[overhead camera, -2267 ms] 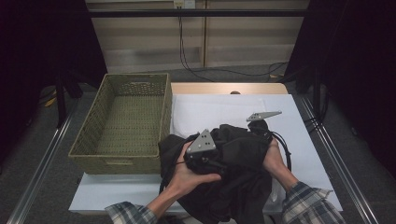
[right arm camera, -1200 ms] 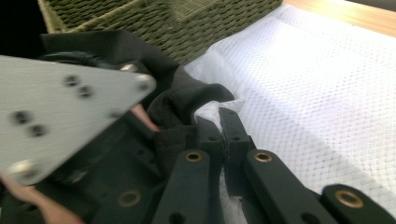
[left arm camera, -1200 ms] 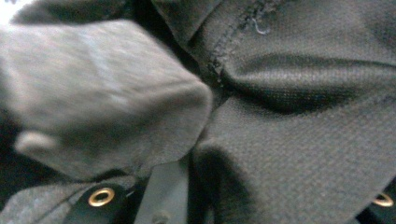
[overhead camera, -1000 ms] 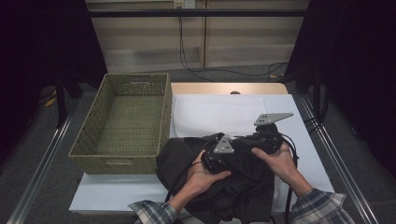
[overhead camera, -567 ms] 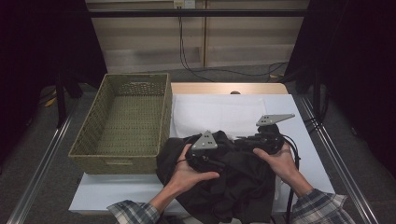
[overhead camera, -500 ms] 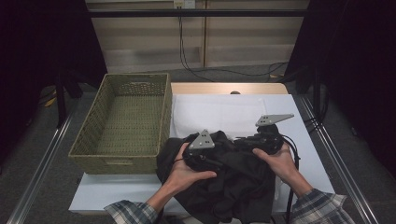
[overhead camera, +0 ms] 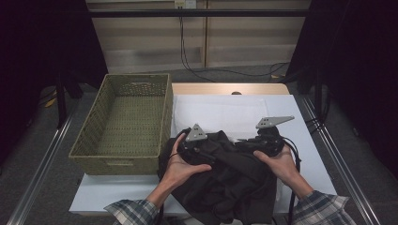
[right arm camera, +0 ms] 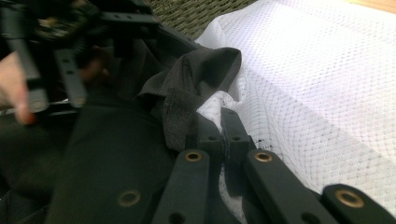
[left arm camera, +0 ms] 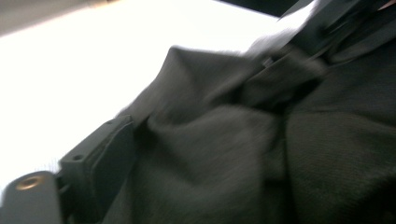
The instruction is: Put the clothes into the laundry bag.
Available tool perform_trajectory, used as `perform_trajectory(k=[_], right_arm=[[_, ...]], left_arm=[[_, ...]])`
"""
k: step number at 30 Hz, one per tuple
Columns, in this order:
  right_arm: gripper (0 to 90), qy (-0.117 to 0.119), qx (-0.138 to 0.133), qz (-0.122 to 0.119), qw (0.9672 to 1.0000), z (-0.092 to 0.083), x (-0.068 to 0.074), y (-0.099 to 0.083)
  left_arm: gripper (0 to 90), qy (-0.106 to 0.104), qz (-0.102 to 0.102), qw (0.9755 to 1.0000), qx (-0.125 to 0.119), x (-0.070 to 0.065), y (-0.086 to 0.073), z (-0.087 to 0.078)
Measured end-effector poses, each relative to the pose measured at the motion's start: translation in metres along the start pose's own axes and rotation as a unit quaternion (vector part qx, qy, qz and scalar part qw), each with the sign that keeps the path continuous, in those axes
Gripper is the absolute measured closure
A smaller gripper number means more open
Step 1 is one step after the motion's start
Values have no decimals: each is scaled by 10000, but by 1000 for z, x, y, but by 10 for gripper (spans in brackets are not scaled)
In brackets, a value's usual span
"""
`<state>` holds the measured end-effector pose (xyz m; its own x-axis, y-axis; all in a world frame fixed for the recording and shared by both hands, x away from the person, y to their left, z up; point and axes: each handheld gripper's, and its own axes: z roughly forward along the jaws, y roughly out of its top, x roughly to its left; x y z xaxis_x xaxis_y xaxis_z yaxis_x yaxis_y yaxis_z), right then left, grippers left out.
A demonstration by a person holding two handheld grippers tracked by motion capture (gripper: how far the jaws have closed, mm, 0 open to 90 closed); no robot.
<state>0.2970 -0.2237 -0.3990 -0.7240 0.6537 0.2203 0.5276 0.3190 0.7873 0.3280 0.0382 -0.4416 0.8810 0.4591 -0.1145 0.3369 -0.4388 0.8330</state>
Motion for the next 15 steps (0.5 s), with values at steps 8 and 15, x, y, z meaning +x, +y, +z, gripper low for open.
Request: perform_trajectory(k=[8,15], right_arm=[[894,-53,34,21,10000,2,-2,-1],[893,-77,-68,122,9999,-1,-5,-2]], left_arm=[[590,-629,20,9976,276,-2,-10,3],[759,-803,173,9966,17,-20,0,-11]])
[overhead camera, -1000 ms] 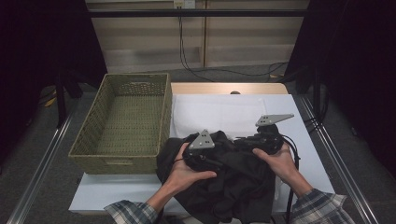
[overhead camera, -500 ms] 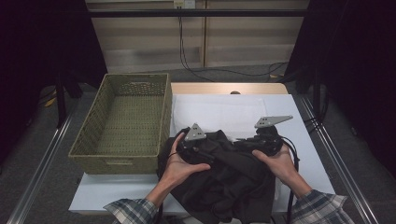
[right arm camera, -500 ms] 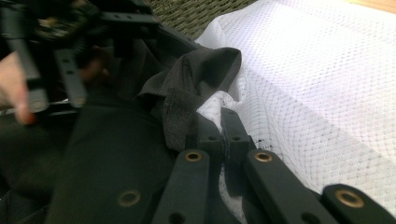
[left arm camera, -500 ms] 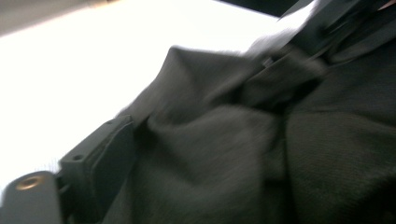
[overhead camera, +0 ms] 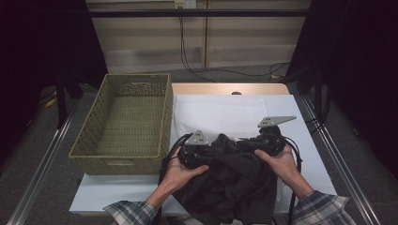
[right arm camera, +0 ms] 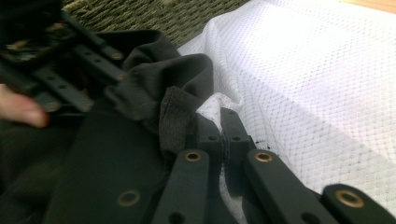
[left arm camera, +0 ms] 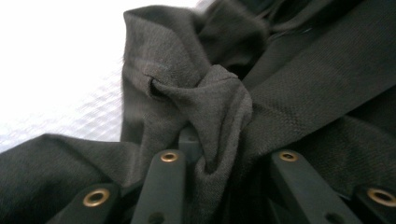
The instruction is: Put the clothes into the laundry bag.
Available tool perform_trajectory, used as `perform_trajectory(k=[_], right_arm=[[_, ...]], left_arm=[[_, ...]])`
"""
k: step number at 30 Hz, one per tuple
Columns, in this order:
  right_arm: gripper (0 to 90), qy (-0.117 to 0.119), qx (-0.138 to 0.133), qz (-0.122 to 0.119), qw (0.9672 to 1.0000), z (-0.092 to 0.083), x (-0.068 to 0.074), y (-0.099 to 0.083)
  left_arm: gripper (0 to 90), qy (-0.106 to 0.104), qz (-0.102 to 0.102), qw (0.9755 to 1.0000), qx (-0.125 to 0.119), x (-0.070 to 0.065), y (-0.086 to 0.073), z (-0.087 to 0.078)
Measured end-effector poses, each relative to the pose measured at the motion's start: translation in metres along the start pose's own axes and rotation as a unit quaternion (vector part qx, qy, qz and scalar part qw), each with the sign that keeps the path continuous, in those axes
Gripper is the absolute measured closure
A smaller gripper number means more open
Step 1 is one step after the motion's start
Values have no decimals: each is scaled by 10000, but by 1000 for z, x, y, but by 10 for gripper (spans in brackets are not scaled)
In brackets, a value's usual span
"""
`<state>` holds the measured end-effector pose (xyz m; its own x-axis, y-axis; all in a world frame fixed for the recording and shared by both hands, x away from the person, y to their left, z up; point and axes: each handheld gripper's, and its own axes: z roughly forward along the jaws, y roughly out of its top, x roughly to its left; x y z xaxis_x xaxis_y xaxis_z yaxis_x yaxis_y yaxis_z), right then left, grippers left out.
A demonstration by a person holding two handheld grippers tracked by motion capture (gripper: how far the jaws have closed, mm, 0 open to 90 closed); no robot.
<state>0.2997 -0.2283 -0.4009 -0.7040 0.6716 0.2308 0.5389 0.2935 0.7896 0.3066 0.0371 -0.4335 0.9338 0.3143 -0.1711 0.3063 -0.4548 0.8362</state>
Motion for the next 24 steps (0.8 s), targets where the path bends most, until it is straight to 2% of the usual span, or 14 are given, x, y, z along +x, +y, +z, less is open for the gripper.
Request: perform_trajectory(k=[2,6,9,14,16,17,20,24], right_arm=[[893,23,-70,8,10000,0,0,0],[893,-53,-141,-3,9999,0,2,0],[893,-79,-146,-19,9999,3,3,0],[893,-45,-147,51,9999,6,2,-1],[893,-45,-159,45,9999,6,3,-1],[893,-41,-164,26,9999,7,3,0],[893,-38,-195,46,9998,7,5,2],[893,22,-326,-24,9995,1,9,9]], left_arm=[[767,35,144,9999,-42,-9,4,-2],[782,-151,265,9993,-202,-22,11,-3],[791,-319,270,9988,-250,-26,15,2],[798,-435,319,9985,-132,-34,17,16],[801,-515,328,9981,-103,-35,18,22],[802,-551,351,9979,-13,-35,19,25],[802,-737,296,9968,77,-34,20,37],[815,-621,208,9975,252,-29,20,48]])
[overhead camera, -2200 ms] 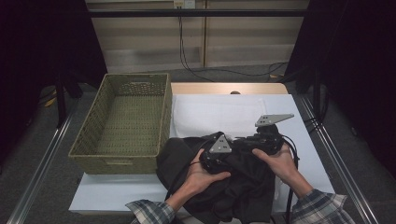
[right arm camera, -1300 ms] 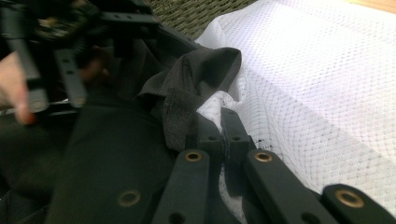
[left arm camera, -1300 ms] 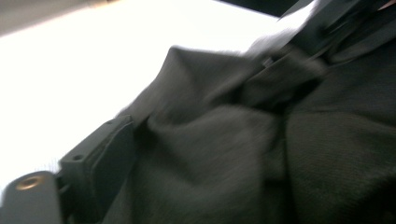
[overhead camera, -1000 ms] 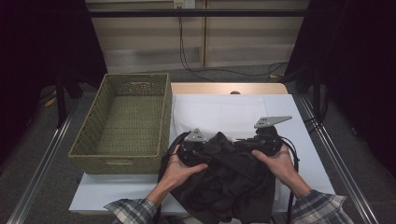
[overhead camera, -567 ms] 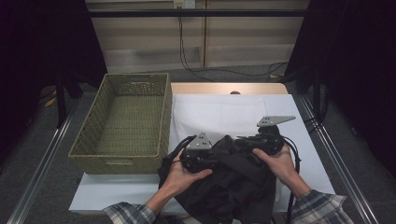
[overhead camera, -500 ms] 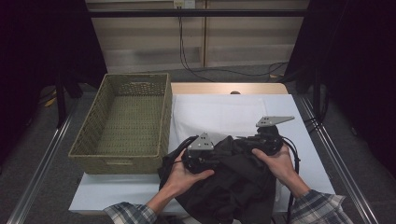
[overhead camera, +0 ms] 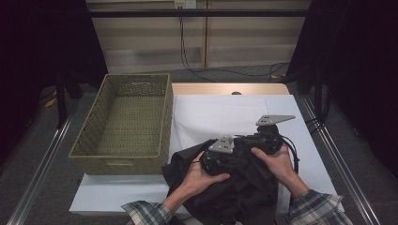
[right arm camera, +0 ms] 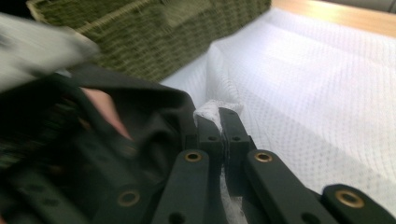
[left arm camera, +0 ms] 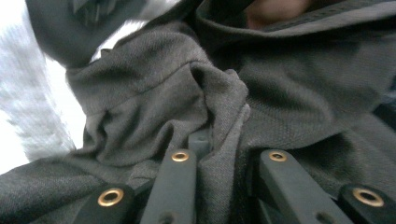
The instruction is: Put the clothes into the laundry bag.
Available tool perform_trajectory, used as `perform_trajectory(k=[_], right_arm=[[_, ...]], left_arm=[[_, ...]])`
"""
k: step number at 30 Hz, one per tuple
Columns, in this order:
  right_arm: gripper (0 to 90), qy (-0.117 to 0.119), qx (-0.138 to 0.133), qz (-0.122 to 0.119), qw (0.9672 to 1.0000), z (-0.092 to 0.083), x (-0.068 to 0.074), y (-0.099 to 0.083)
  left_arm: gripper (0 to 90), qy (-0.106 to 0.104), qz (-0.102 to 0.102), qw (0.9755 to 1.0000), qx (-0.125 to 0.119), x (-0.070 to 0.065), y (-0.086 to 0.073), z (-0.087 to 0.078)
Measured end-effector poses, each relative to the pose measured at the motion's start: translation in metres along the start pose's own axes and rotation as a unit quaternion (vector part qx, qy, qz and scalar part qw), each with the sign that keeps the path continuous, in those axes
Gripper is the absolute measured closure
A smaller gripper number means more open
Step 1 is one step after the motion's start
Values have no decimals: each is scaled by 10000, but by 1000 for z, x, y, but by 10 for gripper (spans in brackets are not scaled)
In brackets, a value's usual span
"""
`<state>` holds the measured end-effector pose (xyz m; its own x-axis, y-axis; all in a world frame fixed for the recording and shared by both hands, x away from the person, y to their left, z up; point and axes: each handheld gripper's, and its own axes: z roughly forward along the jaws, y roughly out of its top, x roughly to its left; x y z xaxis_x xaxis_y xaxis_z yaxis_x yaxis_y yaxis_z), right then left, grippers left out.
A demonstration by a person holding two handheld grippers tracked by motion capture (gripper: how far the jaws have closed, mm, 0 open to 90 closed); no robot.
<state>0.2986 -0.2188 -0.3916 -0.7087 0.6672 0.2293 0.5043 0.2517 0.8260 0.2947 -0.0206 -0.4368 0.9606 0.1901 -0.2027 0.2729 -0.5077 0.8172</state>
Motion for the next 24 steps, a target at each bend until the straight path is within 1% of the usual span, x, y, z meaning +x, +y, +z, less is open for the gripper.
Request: perform_trajectory(k=[2,4,5,6,7,8,10,11,12,13,14,15,16,17,18,20,21,22,24], right_arm=[[893,2,-53,-81,10000,-4,4,4],[893,9,-88,-112,9999,-10,7,8],[893,-5,-98,-144,9998,-12,8,8],[893,-12,-97,-143,9999,-14,9,9],[893,-56,-65,-164,9998,-16,10,9],[893,-87,-26,-134,9999,-17,10,9],[893,-55,-13,-144,9999,-17,11,10],[893,-44,-7,-122,9999,-17,11,10],[893,-30,26,-102,9999,-17,11,9],[893,-5,80,-137,9999,-16,11,7],[893,18,133,-134,9998,-14,12,5],[892,14,198,-119,9997,-12,11,2],[892,24,269,-93,9996,-10,11,-1],[893,22,296,-98,9995,-9,11,-4],[892,44,328,-83,9994,-8,11,-6],[892,73,399,-72,9992,-5,10,-13],[891,85,449,-97,9989,-3,10,-17],[890,95,484,-107,9987,-1,10,-20],[890,85,486,-141,9987,1,10,-24]], left_arm=[[820,195,-42,9998,46,5,-1,0],[821,436,-90,9990,60,11,-2,-3],[821,548,-136,9984,85,14,-2,-5],[822,679,-193,9975,25,17,-3,-6],[823,727,-238,9970,67,21,-3,-7],[823,839,-252,9960,161,24,-2,-8],[823,964,-314,9948,75,29,1,-13],[824,1090,-305,9936,-42,32,0,-14],[825,1177,-380,9923,-26,34,-1,-16],[824,1112,-472,9927,-60,37,-3,-16],[823,1147,-512,9921,-59,39,-5,-16],[822,1169,-488,9919,-55,41,-8,-14],[821,1119,-476,9925,-103,43,-11,-12],[820,1187,-447,9919,-52,44,-14,-9],[819,1201,-460,9917,-32,45,-17,-6],[808,1139,-520,9921,-104,49,-22,-1],[794,1075,-637,9921,-95,52,-23,-2],[780,1035,-732,9918,-140,54,-24,-3],[762,1065,-677,9919,-110,52,-23,-5]])
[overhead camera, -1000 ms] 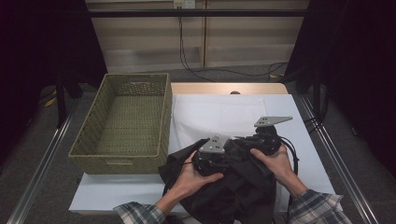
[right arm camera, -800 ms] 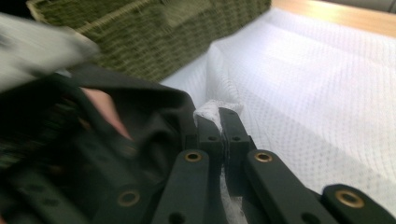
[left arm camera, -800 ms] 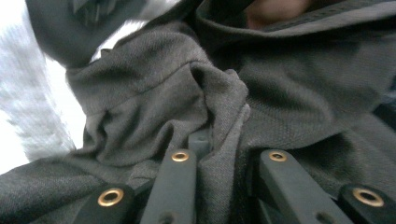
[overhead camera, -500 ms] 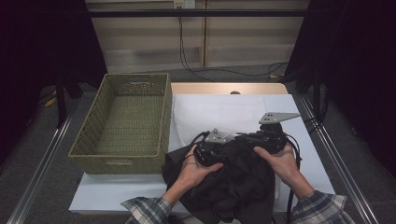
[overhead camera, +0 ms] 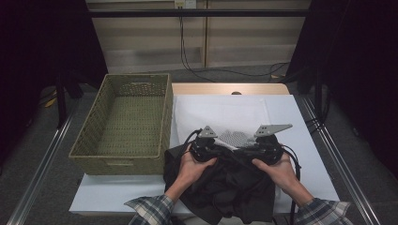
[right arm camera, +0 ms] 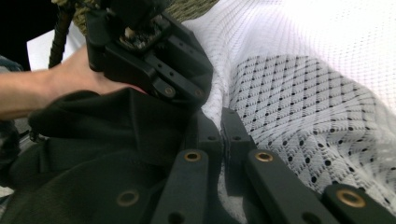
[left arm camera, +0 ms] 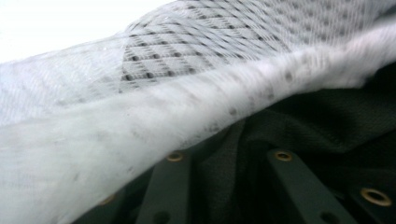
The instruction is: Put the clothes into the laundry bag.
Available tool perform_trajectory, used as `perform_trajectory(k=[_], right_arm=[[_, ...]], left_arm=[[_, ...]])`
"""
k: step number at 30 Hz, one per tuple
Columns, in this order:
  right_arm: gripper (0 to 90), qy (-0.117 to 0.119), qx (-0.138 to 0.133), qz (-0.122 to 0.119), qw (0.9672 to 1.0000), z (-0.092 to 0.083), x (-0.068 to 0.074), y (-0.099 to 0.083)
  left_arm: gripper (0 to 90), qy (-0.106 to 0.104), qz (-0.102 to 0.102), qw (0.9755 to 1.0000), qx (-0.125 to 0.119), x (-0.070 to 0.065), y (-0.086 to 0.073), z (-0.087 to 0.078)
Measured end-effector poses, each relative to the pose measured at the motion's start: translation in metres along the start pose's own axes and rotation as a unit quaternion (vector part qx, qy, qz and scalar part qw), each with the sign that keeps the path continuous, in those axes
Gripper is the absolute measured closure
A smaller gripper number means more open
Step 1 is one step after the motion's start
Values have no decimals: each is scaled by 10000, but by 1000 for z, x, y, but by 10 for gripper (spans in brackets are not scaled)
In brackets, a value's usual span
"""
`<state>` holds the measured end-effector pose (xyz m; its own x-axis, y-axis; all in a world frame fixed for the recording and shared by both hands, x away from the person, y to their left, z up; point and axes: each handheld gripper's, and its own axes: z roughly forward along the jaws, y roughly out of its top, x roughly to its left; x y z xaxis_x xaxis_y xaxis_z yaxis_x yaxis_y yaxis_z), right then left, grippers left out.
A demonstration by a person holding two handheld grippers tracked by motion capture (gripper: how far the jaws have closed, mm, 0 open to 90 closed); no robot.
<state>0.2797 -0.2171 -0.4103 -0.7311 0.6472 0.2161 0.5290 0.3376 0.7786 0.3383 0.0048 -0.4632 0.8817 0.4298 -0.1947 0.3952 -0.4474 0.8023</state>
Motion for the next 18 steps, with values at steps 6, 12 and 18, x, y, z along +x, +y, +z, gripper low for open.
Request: perform_trajectory(k=[6,12,18], right_arm=[[886,73,-44,34,10000,-2,-1,-1],[886,11,2,114,9999,-2,-3,-2],[887,-12,7,122,9999,-1,-3,-2]], left_arm=[[632,-150,113,9998,-88,-8,3,-21],[423,-59,209,9992,-346,-7,-2,-54],[246,153,188,9982,-557,-1,-5,-75]])
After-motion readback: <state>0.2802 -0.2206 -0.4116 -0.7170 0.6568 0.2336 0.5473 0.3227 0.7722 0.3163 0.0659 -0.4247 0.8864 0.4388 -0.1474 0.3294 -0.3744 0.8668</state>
